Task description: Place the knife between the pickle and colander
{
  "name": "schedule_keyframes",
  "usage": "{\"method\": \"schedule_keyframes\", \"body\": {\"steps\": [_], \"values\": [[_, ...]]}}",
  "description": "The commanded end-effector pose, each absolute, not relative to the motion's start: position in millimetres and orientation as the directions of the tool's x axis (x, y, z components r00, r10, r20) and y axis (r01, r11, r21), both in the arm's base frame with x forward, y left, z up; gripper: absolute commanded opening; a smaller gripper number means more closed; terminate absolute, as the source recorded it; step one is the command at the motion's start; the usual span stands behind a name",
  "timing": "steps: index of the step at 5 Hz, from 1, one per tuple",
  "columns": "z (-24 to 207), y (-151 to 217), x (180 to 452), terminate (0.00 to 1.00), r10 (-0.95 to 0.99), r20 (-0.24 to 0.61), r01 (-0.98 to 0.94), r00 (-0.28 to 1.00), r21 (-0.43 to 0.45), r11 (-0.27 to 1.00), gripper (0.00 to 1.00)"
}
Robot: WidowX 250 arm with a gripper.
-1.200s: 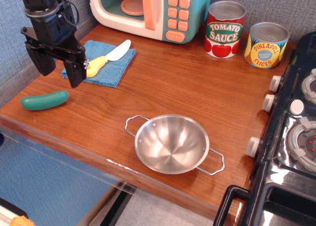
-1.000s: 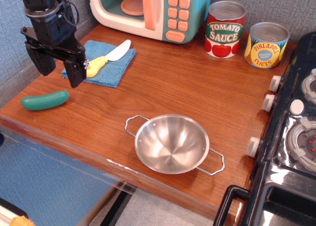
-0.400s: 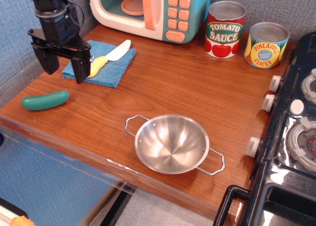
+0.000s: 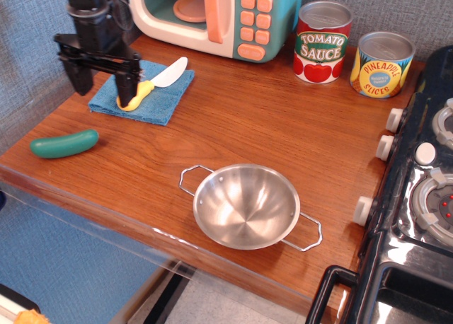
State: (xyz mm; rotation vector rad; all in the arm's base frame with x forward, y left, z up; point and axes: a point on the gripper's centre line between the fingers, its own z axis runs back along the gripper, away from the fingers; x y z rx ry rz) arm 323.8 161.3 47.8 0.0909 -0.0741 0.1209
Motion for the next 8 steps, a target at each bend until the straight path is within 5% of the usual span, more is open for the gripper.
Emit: {"method": "schedule_keyframes", "body": {"steps": [1, 7, 8], "values": [[47.6, 162.2, 349.3, 0.00, 0.112, 0.088, -0.122, 0.990, 0.110, 0.986, 1.00], [35.7, 154.3, 356.7, 0.00, 0.091, 0.054, -0.096, 0.994, 0.109, 0.989, 1.00], [35.7, 155.7, 356.0, 0.00, 0.094, 0.052, -0.099, 0.994, 0.105, 0.990, 0.00]]}}
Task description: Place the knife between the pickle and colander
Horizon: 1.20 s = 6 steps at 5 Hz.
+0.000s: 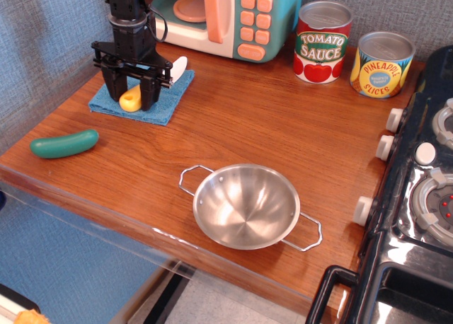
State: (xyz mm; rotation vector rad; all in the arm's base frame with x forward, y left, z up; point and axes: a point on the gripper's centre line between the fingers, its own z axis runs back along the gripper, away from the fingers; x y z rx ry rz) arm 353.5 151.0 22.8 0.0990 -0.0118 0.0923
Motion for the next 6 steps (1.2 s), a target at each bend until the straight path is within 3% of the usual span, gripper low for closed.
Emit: {"method": "schedule_keyframes", "body": {"steps": [1, 2, 4, 5, 6], "values": [[35.8, 156.1, 355.3, 0.00, 0.099, 0.054, -0.104, 0.994, 0.101, 0.989, 0.00], [37.1, 155.3, 354.9, 0.00, 0.098, 0.058, -0.103, 0.994, 0.093, 0.990, 0.00], [99.8, 150.8, 350.7, 0.00, 0.074, 0.254, -0.091, 0.964, 0.054, 0.994, 0.00], [115.8, 142.7, 326.0, 0.00, 0.045, 0.304, -0.062, 0.952, 0.044, 0.997, 0.00], [106.6, 130.4, 297.3, 0.00, 0.015, 0.274, -0.023, 0.962, 0.025, 0.999, 0.00]]}}
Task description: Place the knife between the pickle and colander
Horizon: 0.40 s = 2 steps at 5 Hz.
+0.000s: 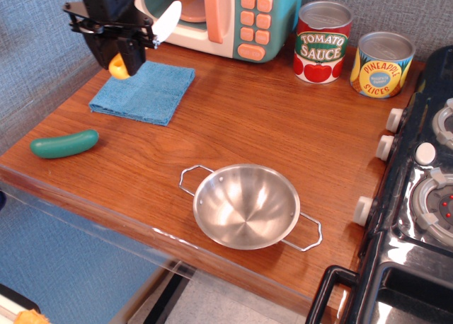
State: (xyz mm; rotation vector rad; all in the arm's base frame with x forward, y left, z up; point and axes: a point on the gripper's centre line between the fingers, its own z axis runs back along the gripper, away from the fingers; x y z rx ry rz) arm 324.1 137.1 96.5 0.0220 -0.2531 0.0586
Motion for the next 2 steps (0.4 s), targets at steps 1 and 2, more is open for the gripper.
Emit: {"method": "schedule_keyframes", "body": {"steps": [1, 2], "values": [[86.7, 112.4, 260.2, 0.00, -0.035, 0.213, 0.032, 0.976, 0.015, 0.999, 0.00], [63.4, 95.3, 234.9, 0.00, -0.096, 0.138, 0.095, 0.986, 0.013, 0.995, 0.00]]}}
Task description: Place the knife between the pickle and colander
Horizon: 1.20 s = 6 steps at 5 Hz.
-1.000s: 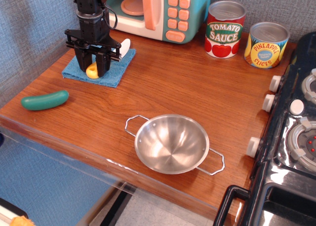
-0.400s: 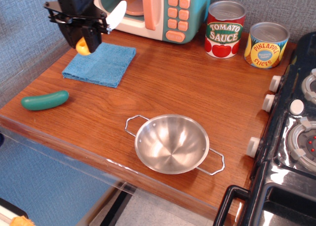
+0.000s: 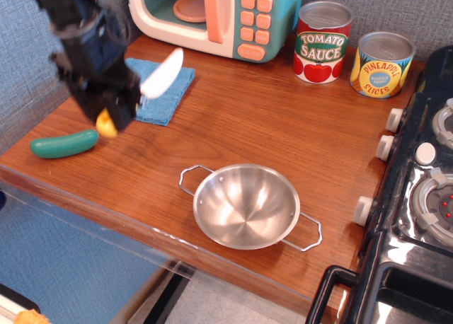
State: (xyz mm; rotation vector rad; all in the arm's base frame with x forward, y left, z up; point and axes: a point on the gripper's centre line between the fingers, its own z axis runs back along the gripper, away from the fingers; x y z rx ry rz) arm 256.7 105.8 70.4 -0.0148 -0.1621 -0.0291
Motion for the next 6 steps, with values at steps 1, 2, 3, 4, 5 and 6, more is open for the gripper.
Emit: {"method": "schedule_keyframes", "body": {"steps": [1, 2, 3, 4, 5, 6], "values": [[47.7, 78.3, 219.0, 0.00, -0.158, 0.085, 0.157, 0.984, 0.015, 0.987, 0.00], [37.8, 69.8, 217.6, 0.00, -0.178, 0.065, 0.177, 0.982, 0.012, 0.984, 0.00], [31.9, 69.1, 221.5, 0.00, -0.170, 0.055, 0.170, 0.984, 0.012, 0.985, 0.00], [33.9, 72.4, 231.1, 0.00, -0.140, 0.073, 0.140, 0.987, 0.011, 0.990, 0.00], [38.7, 78.9, 237.8, 0.00, -0.106, 0.095, 0.105, 0.990, 0.014, 0.994, 0.00], [39.5, 86.0, 235.1, 0.00, -0.068, 0.100, 0.067, 0.993, 0.013, 0.998, 0.00]]}}
